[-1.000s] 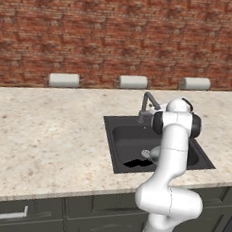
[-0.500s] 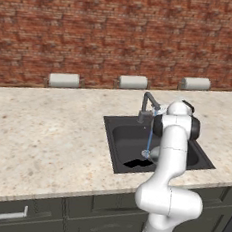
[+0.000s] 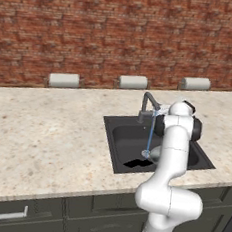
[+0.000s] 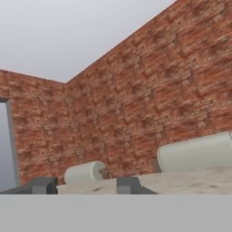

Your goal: Pick the pan and sponge and place them into the sink. Then turn on the water.

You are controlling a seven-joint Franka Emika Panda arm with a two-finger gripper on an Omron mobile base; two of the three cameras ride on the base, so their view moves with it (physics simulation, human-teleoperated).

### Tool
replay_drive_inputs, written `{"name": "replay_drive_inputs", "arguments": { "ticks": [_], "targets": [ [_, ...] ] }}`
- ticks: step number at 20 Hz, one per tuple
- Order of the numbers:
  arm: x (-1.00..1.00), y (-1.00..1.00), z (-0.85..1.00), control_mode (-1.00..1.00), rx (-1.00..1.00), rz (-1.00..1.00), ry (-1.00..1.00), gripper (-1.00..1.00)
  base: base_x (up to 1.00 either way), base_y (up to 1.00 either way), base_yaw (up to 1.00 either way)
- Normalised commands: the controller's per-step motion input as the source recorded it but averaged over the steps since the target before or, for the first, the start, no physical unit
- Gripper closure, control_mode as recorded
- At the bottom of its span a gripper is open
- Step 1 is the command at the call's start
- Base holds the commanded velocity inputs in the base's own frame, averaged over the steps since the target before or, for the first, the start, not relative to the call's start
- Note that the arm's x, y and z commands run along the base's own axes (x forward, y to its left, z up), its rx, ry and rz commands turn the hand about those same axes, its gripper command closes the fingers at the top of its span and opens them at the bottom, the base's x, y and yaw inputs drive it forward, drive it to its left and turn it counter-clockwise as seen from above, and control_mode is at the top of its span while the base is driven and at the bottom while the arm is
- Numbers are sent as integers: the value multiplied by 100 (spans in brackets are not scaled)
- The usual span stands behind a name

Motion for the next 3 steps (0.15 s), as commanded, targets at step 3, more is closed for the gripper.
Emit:
{"name": "replay_drive_inputs", "arguments": {
  "ticks": [3],
  "targets": [
    [-2,-41,-21,-100,0,-1,0,100,0,0,0]
  ]
}}
